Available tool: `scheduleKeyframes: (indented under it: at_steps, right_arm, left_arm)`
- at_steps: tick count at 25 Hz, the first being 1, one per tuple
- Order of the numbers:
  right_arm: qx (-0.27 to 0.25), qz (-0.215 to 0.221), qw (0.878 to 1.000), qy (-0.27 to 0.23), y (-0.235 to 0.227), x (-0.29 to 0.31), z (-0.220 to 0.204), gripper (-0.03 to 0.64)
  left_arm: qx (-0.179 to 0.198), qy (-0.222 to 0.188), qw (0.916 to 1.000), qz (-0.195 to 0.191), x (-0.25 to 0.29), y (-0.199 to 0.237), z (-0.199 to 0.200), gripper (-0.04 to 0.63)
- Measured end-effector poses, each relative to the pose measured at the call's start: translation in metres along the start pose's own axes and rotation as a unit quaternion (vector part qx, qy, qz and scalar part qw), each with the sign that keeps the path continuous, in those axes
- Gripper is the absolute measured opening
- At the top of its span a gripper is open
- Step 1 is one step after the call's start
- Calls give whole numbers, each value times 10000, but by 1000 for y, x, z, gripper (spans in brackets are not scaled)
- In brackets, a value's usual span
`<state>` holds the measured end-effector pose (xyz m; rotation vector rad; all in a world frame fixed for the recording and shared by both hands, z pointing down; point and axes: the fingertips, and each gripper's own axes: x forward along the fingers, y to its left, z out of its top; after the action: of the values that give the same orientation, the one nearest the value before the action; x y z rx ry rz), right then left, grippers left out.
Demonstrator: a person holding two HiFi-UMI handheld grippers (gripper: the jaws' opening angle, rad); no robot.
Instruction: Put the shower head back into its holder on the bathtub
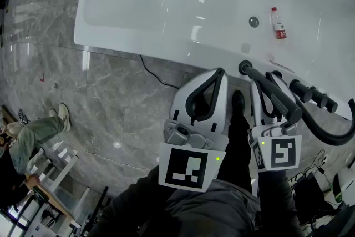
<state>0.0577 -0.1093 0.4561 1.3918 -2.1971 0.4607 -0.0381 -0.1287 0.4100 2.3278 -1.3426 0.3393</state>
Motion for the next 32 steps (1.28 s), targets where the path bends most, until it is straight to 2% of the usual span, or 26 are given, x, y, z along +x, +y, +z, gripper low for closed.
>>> scheduleKeyframes:
  at_steps: [32]
  right_arm:
    - [-32,-91,9992,385,-2,27,-34,140]
  left_arm:
    - [-91,19,9998,148,-5,19,-7,3]
